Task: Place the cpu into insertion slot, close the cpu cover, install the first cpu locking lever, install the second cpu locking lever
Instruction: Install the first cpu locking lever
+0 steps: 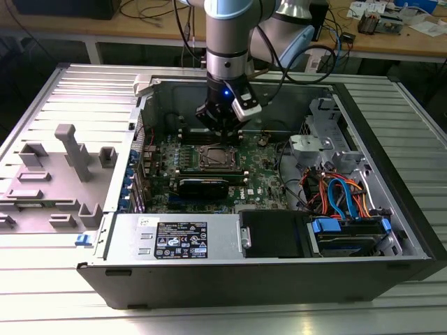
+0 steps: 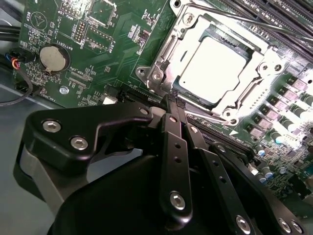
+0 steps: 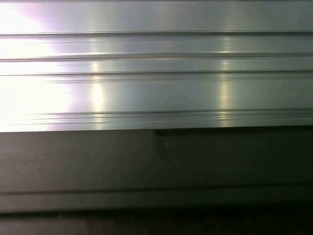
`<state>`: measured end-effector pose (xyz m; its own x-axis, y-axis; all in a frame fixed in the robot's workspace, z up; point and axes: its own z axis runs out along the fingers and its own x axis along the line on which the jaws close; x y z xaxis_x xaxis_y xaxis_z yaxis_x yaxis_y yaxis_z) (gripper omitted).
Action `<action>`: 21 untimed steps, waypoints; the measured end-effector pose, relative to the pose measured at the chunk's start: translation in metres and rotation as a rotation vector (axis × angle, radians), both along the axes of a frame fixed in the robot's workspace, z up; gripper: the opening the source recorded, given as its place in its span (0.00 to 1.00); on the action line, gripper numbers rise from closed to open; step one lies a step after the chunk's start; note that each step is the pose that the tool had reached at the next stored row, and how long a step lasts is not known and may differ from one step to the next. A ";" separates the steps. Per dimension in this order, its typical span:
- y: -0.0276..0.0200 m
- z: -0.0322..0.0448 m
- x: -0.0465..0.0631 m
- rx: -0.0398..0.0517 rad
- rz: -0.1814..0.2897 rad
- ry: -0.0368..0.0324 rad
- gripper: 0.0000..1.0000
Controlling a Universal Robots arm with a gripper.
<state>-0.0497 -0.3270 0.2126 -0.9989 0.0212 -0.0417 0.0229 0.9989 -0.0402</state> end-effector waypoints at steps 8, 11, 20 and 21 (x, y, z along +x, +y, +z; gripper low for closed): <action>0.0021 -0.0002 0.000 0.0000 0.000 0.0001 0.11; 0.0022 -0.0015 0.000 0.0011 0.000 0.0000 0.11; 0.0023 -0.0024 0.001 0.0020 0.000 -0.0002 0.11; 0.0023 -0.0020 0.001 0.0019 0.000 -0.0003 0.11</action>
